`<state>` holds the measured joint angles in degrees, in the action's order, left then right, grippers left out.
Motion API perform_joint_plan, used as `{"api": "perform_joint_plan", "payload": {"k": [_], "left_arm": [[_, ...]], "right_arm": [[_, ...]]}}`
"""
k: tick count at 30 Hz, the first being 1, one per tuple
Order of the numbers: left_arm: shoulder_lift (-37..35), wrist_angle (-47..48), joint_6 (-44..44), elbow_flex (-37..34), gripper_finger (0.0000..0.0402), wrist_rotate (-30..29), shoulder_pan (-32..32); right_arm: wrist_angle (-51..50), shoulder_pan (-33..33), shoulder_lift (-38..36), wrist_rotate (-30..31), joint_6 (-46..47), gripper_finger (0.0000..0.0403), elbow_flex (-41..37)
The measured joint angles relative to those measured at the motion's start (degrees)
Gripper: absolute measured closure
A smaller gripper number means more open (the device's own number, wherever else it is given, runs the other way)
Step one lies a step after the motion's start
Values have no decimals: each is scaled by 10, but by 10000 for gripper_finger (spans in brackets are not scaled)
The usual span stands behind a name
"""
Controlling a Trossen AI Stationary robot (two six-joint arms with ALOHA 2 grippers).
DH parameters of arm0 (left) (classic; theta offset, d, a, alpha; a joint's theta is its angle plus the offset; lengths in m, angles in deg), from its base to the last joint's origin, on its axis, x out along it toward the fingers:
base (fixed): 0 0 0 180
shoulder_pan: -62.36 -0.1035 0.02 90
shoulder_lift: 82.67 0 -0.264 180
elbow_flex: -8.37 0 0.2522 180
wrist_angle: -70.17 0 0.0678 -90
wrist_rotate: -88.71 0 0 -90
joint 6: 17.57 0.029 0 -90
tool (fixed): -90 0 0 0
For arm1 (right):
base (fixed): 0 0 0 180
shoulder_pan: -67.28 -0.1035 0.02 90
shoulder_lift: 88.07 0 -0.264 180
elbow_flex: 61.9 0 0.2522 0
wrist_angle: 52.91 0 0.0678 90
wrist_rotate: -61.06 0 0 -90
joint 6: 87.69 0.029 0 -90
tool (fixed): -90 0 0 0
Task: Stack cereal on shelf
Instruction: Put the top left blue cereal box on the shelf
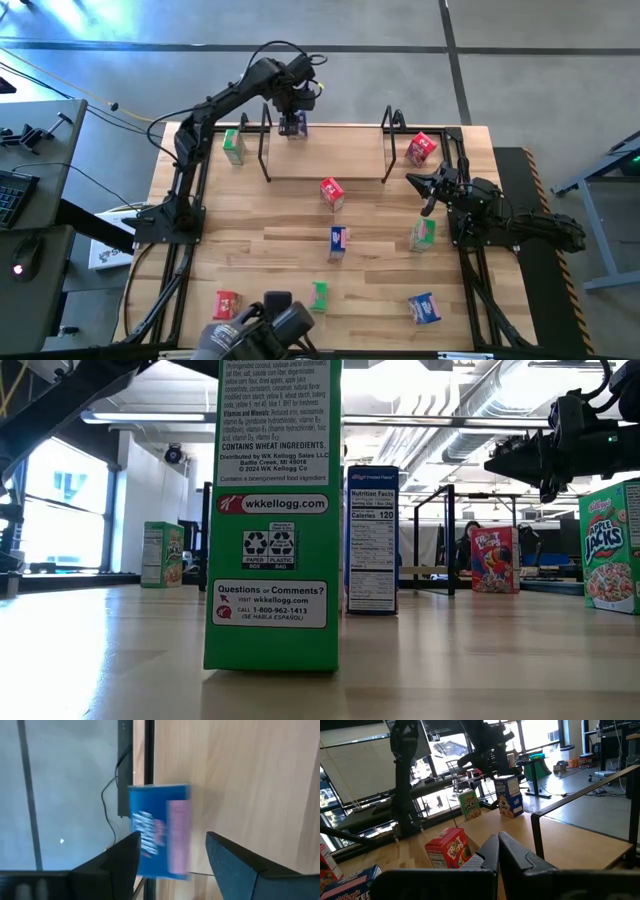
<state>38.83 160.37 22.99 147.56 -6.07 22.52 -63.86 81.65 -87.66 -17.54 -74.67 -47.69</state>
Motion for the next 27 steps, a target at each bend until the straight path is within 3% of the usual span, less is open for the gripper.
{"api": "perform_joint_plan", "payload": {"k": [12,19,27], "left_arm": [[-65,11,-38,0,203,-1,28],[-86,44,-113,-1,274,127,67],[-81,-51,-148,-128,358,73,93]], "right_arm": [[0,0,0,0,0,403,0],[0,0,0,0,0,403,0],[0,0,0,0,0,403,0]]}}
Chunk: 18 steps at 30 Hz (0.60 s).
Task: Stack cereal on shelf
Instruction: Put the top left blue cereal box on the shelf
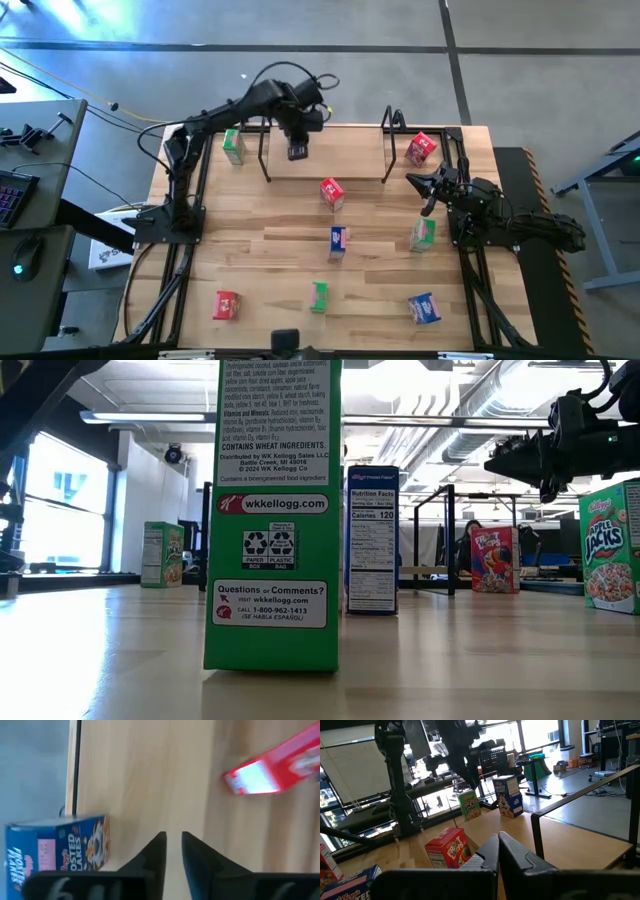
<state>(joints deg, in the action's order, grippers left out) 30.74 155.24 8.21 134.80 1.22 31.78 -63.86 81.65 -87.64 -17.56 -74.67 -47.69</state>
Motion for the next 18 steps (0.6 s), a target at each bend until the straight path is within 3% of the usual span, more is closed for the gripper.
{"api": "perform_joint_plan", "payload": {"k": [5,9,18], "left_arm": [[-1,-51,-38,-92,376,-25,-15],[-1,-98,-55,-146,378,-85,-18],[-1,-144,-71,-175,378,-137,-21]], "right_arm": [[0,0,0,0,0,403,0],[0,0,0,0,0,403,0],[0,0,0,0,0,403,0]]}}
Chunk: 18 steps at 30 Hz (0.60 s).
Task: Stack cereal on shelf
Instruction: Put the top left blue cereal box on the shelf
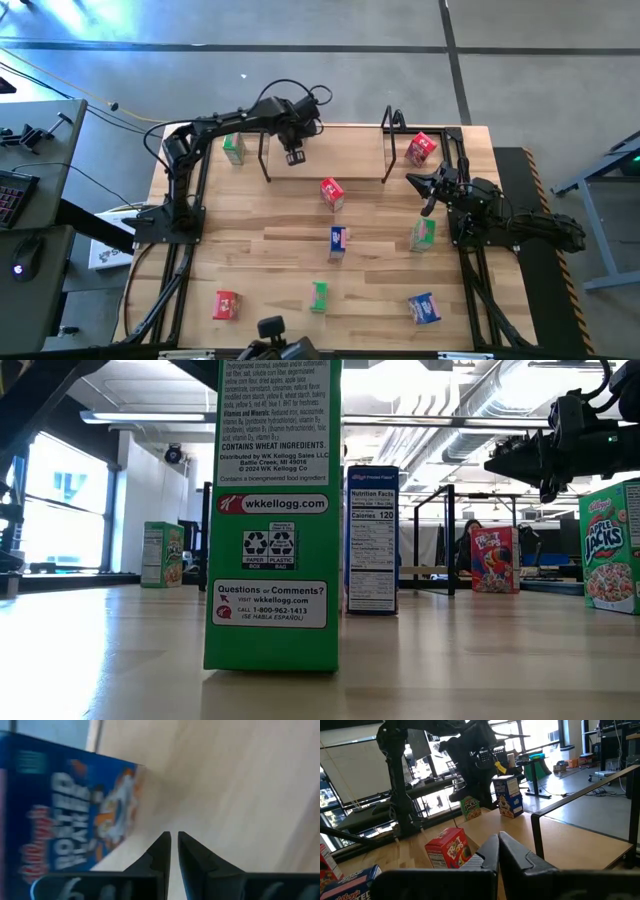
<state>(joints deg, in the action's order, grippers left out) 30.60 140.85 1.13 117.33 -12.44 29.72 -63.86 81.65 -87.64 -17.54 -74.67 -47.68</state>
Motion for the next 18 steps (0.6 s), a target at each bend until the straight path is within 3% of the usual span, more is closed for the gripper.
{"api": "perform_joint_plan", "payload": {"k": [18], "left_arm": [[0,-12,-31,0,378,-91,-8]], "right_arm": [[0,0,0,0,0,403,0]]}}
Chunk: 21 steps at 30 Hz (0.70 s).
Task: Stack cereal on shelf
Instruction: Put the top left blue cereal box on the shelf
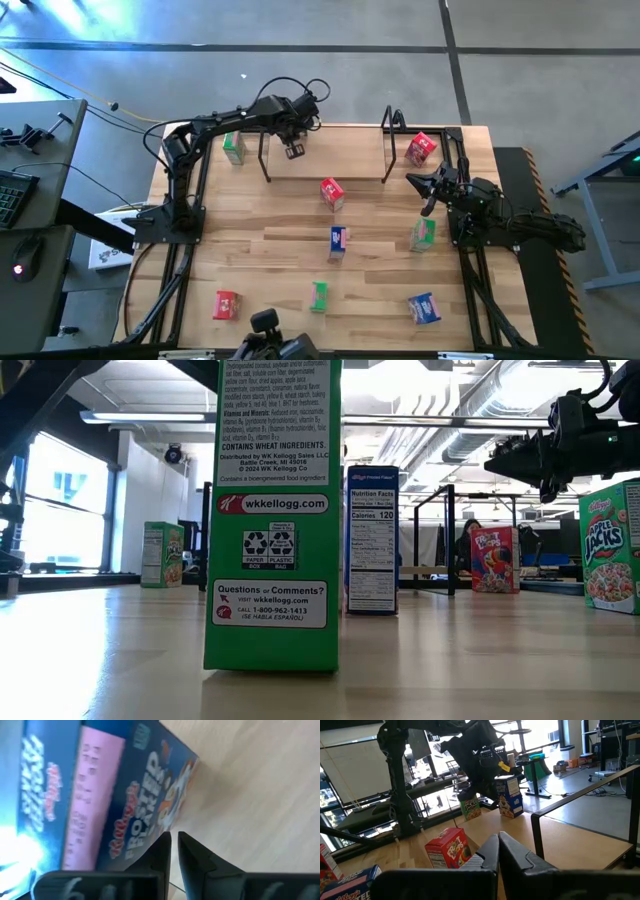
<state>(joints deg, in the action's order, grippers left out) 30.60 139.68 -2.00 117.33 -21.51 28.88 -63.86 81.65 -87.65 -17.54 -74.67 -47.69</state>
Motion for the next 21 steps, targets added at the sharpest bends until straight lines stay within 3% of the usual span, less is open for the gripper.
{"api": "perform_joint_plan", "payload": {"k": [21], "left_arm": [[-11,1,-5,0,378,-25,1]], "right_arm": [[0,0,0,0,0,403,0]]}}
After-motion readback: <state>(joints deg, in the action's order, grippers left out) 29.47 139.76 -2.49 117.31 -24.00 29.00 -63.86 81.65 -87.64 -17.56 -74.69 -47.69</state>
